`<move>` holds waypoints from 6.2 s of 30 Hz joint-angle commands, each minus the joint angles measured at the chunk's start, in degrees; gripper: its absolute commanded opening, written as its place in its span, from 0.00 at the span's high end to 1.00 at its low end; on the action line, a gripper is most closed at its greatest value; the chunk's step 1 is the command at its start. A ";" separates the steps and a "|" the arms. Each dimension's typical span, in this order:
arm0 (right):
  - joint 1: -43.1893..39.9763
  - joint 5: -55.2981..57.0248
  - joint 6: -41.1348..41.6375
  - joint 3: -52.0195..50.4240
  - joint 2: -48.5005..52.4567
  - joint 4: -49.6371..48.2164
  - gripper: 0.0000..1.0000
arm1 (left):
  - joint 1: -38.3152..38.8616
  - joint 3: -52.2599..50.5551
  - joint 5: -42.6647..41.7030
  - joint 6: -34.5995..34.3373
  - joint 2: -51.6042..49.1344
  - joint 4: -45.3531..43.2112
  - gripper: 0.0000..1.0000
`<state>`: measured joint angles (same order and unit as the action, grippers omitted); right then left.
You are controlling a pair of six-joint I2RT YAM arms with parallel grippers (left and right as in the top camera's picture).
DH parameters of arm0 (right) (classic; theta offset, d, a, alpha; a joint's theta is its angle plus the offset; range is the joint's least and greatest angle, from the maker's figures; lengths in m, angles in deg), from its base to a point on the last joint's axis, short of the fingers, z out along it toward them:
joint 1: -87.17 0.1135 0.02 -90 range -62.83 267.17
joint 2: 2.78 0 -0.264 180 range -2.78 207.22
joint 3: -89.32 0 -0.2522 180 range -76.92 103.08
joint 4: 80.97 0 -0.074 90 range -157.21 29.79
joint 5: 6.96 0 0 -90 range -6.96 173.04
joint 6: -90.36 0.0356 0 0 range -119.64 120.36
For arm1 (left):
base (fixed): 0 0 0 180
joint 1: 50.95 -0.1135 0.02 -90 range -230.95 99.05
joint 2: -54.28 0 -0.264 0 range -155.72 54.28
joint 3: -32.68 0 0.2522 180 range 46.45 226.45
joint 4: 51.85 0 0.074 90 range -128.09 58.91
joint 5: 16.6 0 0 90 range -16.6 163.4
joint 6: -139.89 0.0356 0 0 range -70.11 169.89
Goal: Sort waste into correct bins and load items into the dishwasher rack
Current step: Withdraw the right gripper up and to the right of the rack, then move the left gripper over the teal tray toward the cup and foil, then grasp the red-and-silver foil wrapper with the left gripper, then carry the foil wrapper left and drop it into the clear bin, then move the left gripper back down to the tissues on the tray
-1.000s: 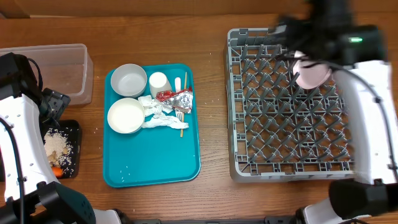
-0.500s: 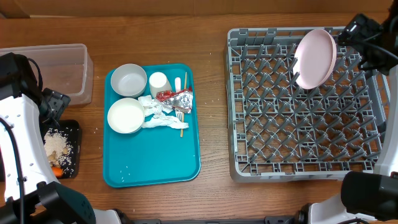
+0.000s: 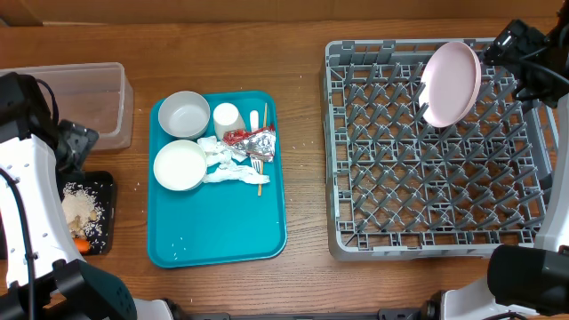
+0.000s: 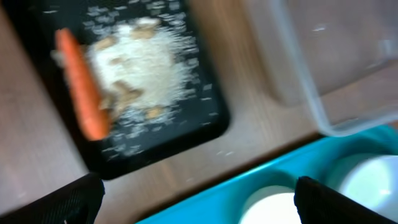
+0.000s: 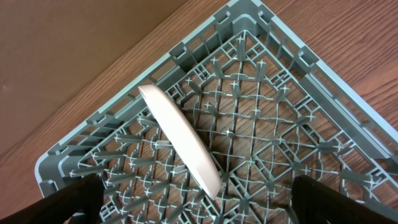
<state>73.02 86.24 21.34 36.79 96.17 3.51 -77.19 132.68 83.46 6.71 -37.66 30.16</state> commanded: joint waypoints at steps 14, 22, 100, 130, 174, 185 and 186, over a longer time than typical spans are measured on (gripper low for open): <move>0.09 0.17 0.09 0.68 -0.48 -0.09 0.00 | 5.20 -0.22 -42.75 21.62 -0.11 -3.02 0.12; 0.09 0.17 0.09 0.68 -0.48 -0.09 0.00 | 25.66 -0.22 -26.91 22.67 -0.63 -6.56 0.00; 0.09 0.17 0.09 0.68 -0.48 -0.09 0.00 | 53.64 0.24 1.95 73.13 -24.59 -26.53 0.96; 0.09 0.17 0.09 0.68 -0.48 -0.09 0.00 | 41.27 10.32 -10.25 48.61 -4.39 -26.49 0.96; 0.09 0.17 0.09 0.68 -0.48 -0.09 0.00 | -2.10 10.43 -11.28 26.82 -19.78 -36.57 0.00; 0.09 0.17 0.09 0.68 -0.48 -0.09 0.00 | -1.49 10.43 -47.91 26.82 -12.09 -35.54 0.00; 0.09 0.17 0.09 0.68 -0.48 -0.09 0.00 | -1.22 10.43 -50.62 26.82 -11.63 -35.23 0.00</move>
<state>73.02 86.26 21.34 36.77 96.17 3.53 -78.79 142.06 49.34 33.50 -53.72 -5.31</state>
